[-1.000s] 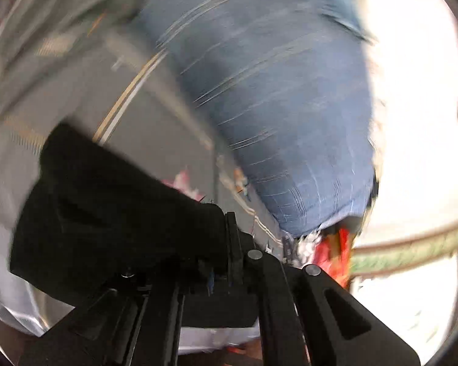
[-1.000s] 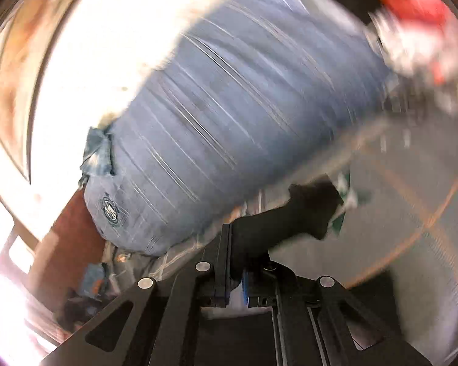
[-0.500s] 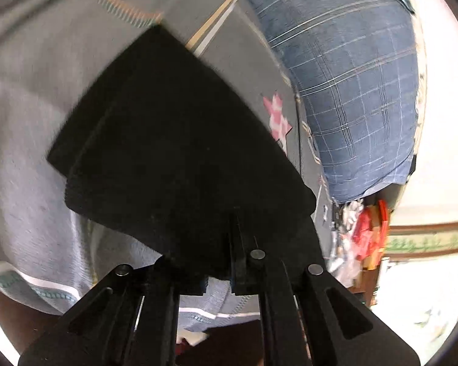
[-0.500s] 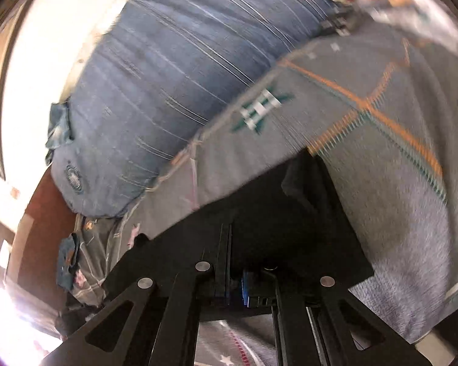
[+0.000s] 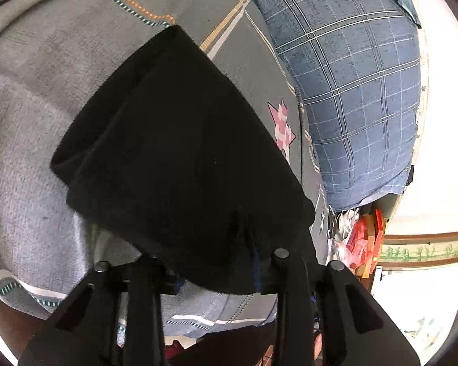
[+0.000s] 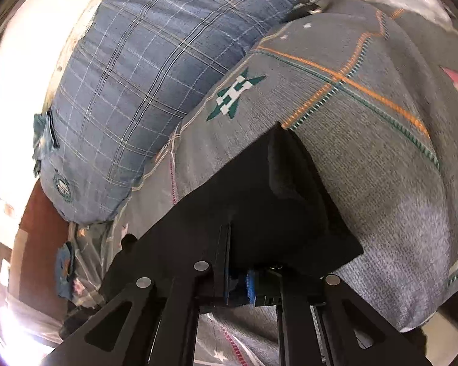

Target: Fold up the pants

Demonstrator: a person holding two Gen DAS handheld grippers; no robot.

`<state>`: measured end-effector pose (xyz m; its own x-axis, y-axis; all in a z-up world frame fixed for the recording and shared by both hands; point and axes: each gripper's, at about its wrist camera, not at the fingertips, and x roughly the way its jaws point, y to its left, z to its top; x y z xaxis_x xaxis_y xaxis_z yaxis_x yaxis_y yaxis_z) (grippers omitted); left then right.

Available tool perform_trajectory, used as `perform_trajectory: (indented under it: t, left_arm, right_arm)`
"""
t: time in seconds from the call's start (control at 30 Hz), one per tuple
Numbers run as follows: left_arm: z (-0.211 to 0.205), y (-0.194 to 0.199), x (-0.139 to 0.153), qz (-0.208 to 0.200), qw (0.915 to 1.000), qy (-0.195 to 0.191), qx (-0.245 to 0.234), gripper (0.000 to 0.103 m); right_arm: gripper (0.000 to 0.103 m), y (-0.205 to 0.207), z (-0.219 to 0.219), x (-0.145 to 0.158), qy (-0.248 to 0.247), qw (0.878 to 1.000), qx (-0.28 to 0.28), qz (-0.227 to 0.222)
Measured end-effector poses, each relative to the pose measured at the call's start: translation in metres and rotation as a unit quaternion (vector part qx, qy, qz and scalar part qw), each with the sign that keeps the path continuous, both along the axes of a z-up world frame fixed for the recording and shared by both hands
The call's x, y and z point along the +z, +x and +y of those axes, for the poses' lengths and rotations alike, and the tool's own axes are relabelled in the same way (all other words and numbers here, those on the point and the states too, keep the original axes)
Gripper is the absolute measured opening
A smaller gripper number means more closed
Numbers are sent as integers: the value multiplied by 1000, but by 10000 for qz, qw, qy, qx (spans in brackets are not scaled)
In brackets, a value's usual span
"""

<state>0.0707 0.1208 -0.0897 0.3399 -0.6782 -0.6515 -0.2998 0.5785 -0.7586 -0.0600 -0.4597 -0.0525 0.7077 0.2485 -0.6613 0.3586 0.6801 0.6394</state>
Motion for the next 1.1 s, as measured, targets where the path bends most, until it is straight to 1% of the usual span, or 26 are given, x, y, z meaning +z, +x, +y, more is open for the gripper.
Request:
perform_trajectory:
  t: [0.03, 0.1, 0.13, 0.2, 0.27, 0.3, 0.37, 0.43, 0.47, 0.5, 0.57, 0.63, 0.67, 0.7, 0.73, 0.77, 0.8, 0.83, 0.87, 0.9, 0.93, 0.97, 1.0, 1.03, 1.07, 1.1]
  left_arm:
    - [1, -1, 5, -71, 10000, -29, -22, 10]
    - [2, -5, 22, -352, 9992, 145, -122, 10]
    - [2, -7, 27, -436, 9986, 256, -157, 10]
    - [3, -10, 27, -504, 9972, 509, -212, 10]
    - [4, -11, 11, -298, 9963, 768, -251, 10]
    - [5, -11, 2, -166, 9972, 696, -238, 10]
    - [11, -14, -4, -106, 9989, 448, -127, 10]
    - [14, -15, 1, -162, 9988, 447, -111, 10]
    - [14, -14, 6, -229, 9982, 547, -124, 10]
    - [14, -14, 9, -275, 9976, 622, -150, 10]
    - [13, -15, 16, -402, 9966, 700, -165, 10]
    - [13, -15, 18, -452, 9960, 753, -167, 10]
    - [13, -14, 15, -413, 9958, 809, -145, 10]
    - [12, -14, 11, -344, 9956, 867, -125, 12]
    - [12, -12, 5, -259, 9956, 896, -132, 12]
    - [14, -11, -2, -140, 9965, 811, -132, 12]
    - [17, -13, -4, -124, 9975, 690, -104, 12]
    - [20, -14, -2, -119, 9981, 599, -122, 12]
    - [24, -17, 2, -162, 9980, 562, -229, 15]
    - [28, -20, 7, -225, 9974, 620, -278, 17]
    - [34, -25, 13, -308, 9965, 724, -265, 22]
    - [43, -31, 21, -418, 9949, 893, -223, 32]
    - [53, -36, 29, -513, 9929, 1062, -145, 39]
    - [63, -41, 38, -622, 9908, 1199, -1, 48]
    - [69, -44, 44, -689, 9893, 1281, 100, 53]
    - [74, -47, 52, -763, 9867, 1423, 197, 53]
  right_arm:
    - [5, -2, 2, 9, -41, 9999, 45, -129]
    - [5, -7, 5, 25, -87, 9991, 174, -389]
    - [5, -8, 7, 28, -121, 9990, 195, -383]
    - [6, -9, 8, 23, -96, 9994, 212, -242]
    - [10, -10, 8, 5, -18, 9998, 191, 90]
    - [10, -12, 6, -4, 74, 9997, 114, 225]
    - [12, -17, 1, -11, 346, 9992, -48, 172]
    - [19, -21, -7, -10, 470, 9985, -252, 119]
    - [20, -22, -11, -9, 446, 9984, -337, 95]
    - [20, -21, -15, -7, 404, 9983, -415, 66]
    - [5, -22, -20, 4, 249, 9987, -411, -153]
    - [5, -24, -17, 18, -47, 9983, -383, -447]
    - [5, -22, -16, 20, -144, 9982, -379, -448]
    - [5, -20, -15, 18, -232, 9984, -389, -343]
    - [9, -15, -18, 9, -321, 9985, -432, -67]
    - [10, -13, -20, 1, -354, 9979, -513, 174]
    - [10, -12, -23, -5, -290, 9974, -571, 327]
    - [10, -15, -26, -10, -68, 9975, -623, 323]
    - [11, -21, -30, -12, 138, 9971, -718, 224]
    - [13, -27, -34, -10, 192, 9966, -785, 169]
    - [16, -31, -36, -7, 150, 9965, -808, 142]
    - [19, -35, -37, -3, 72, 9964, -835, 127]
    - [20, -40, -38, 2, -40, 9961, -870, 107]
    - [24, -44, -40, 6, -121, 9958, -903, 85]
    - [28, -48, -40, 10, -170, 9954, -940, 63]
    - [30, -52, -42, 12, -205, 9949, -987, 32]
